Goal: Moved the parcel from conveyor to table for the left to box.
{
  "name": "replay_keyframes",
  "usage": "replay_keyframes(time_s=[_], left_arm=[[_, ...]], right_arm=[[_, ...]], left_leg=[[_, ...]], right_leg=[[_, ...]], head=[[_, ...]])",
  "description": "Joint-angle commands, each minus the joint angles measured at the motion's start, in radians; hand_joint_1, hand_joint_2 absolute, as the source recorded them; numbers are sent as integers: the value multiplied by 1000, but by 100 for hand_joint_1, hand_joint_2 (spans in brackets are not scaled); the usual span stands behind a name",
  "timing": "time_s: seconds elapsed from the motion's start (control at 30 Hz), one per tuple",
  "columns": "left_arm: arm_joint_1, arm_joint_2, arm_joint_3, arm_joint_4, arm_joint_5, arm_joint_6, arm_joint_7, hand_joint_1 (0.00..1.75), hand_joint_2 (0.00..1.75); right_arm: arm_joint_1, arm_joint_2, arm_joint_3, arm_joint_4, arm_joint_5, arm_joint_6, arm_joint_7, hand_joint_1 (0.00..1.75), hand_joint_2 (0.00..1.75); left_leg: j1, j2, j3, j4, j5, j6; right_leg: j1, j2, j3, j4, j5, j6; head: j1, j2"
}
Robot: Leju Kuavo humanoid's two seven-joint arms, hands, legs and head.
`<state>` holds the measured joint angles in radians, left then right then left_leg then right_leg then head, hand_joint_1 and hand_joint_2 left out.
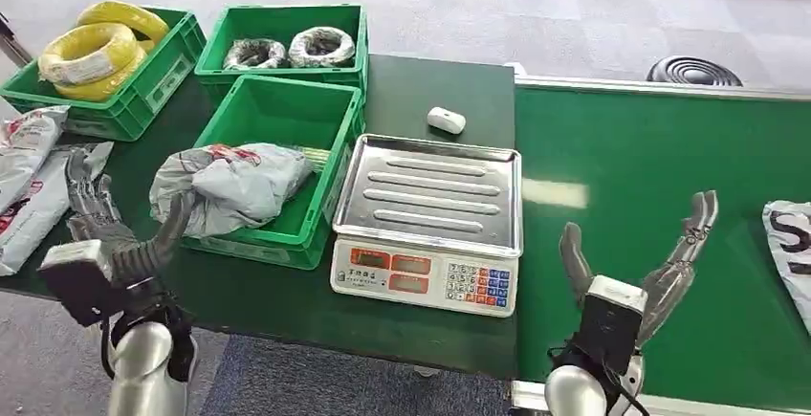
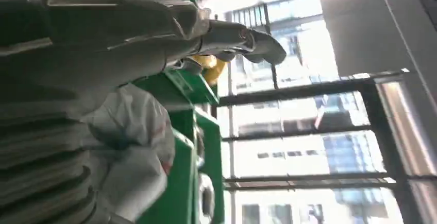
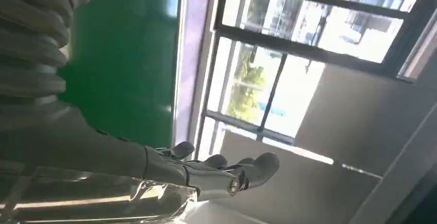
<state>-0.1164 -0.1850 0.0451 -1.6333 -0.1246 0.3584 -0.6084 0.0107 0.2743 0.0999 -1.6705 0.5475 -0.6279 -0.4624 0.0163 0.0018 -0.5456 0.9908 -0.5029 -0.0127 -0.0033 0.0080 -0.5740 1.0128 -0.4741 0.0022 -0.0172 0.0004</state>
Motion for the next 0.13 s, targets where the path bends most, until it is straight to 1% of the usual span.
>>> replay_keyframes(time_s=[0.03,0.13], left_arm=[[230,29,-106,-201,119,-174,-72,0,175],[250,43,-123,-231,133,-203,-76,0,175]], right_arm=[[74,-69,52,28,-108,41,-70,0,175],[100,-74,56,1,-104,39,-67,0,175]], left_leg=[[0,0,3,-2,0,1],[0,-1,2,-2,0,1]], right_leg=[[0,0,2,-2,0,0],[0,-2,2,-2,-1,0]], head=[[0,0],[0,0]])
